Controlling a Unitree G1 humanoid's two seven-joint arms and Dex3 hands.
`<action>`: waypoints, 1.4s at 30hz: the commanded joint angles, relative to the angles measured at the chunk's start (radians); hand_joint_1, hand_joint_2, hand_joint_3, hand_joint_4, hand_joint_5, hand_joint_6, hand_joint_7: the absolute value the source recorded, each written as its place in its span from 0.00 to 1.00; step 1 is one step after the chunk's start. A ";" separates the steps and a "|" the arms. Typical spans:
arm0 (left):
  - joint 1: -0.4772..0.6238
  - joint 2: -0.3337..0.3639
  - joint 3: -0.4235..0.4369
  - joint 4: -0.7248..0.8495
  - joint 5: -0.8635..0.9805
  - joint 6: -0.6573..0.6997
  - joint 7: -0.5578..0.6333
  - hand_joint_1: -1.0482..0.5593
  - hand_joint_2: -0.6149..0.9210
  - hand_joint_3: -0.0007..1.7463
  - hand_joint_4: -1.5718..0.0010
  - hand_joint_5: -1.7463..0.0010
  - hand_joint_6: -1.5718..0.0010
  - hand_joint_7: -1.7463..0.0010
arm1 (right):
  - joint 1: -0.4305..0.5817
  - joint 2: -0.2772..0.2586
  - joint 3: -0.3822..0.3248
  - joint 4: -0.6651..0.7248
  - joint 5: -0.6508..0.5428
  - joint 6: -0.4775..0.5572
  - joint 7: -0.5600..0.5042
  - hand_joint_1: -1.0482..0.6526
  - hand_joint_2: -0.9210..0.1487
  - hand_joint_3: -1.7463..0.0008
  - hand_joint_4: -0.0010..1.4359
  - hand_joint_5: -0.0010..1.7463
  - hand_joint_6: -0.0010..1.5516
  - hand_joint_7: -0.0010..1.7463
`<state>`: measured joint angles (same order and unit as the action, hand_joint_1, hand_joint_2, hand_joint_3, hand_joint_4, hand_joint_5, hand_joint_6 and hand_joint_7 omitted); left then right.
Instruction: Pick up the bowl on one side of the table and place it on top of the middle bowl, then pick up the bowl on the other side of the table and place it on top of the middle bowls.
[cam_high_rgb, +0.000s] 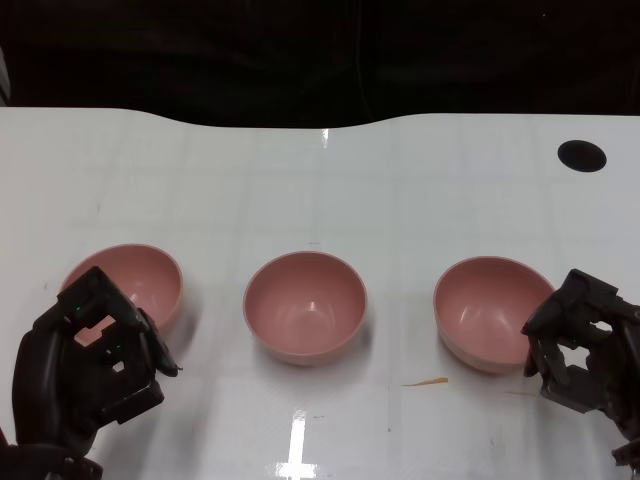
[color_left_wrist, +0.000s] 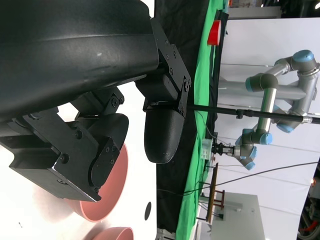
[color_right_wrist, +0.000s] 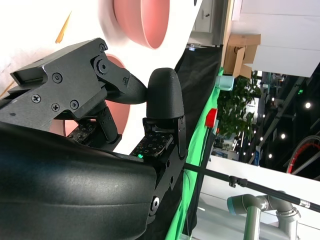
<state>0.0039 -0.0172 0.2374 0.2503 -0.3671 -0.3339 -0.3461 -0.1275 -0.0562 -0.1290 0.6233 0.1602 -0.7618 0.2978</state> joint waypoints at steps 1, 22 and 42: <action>-0.004 0.002 0.004 0.003 0.003 -0.015 0.013 0.71 0.67 0.90 0.41 0.00 0.52 0.00 | -0.003 -0.017 -0.016 0.001 0.020 -0.005 0.006 0.55 0.27 0.43 0.58 0.96 0.49 0.80; -0.007 0.004 0.002 0.018 0.005 -0.037 0.008 0.70 0.67 0.90 0.41 0.00 0.51 0.00 | -0.011 -0.022 -0.016 0.029 0.014 -0.040 0.005 0.54 0.27 0.42 0.58 0.96 0.49 0.79; 0.015 0.036 -0.018 0.041 0.232 -0.313 0.084 0.48 0.78 0.44 0.72 0.28 0.62 0.42 | -0.003 -0.024 -0.014 0.016 0.011 -0.041 0.002 0.53 0.31 0.39 0.58 0.97 0.48 0.82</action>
<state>0.0125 -0.0099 0.2153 0.2845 -0.1744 -0.6087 -0.2918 -0.1374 -0.0590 -0.1295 0.6465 0.1632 -0.7949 0.2991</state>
